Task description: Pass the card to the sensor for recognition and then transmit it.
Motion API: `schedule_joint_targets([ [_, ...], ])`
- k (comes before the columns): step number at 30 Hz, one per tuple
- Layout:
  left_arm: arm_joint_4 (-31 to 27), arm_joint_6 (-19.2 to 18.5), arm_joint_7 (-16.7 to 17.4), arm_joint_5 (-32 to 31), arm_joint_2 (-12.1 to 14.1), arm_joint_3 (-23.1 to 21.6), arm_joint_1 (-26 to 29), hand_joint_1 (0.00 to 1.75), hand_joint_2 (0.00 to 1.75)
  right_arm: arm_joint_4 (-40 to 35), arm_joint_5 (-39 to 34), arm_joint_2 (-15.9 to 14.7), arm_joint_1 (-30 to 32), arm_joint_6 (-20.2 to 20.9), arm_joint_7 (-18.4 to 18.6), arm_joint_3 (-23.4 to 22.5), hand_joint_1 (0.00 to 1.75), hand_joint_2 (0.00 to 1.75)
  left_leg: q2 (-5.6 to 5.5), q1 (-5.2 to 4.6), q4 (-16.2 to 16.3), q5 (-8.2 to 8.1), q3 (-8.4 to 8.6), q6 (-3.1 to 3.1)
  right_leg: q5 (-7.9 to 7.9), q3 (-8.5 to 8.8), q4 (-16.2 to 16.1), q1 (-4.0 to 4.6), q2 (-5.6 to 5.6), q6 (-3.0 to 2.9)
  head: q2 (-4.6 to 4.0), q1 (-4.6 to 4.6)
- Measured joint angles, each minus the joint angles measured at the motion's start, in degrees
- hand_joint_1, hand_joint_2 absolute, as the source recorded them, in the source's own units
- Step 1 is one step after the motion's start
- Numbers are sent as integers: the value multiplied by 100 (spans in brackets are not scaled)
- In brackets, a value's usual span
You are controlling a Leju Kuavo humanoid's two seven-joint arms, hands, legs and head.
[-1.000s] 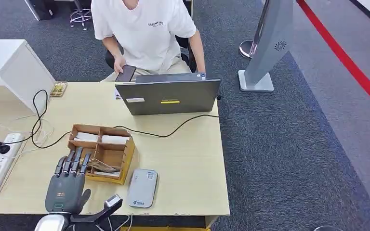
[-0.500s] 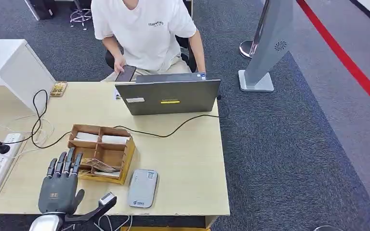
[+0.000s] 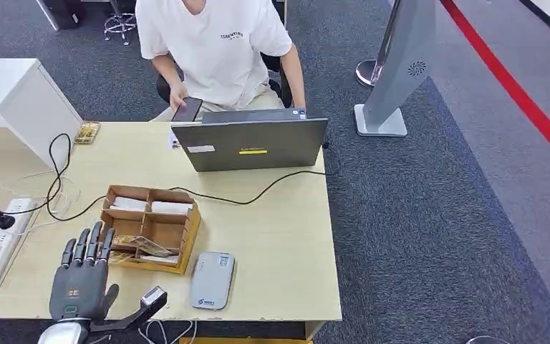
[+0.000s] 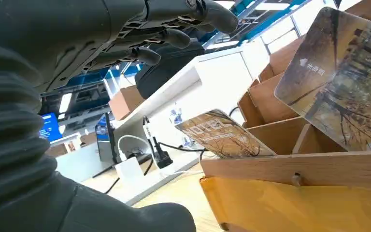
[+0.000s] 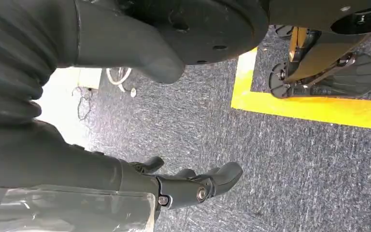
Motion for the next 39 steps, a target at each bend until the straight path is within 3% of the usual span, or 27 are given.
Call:
schedule_joint_targets([
  [20,267,-52,-96,0,-164,11,-386,0,175,0,59,0,-8,7,7,76,0,175,1,0,0,0,1,0,0,0,0,0,1,0,0,0],
  [39,326,-171,-92,11,-195,11,-429,0,175,0,57,0,-9,20,7,81,0,175,1,0,0,0,1,0,0,-1,0,0,1,0,0,-2],
])
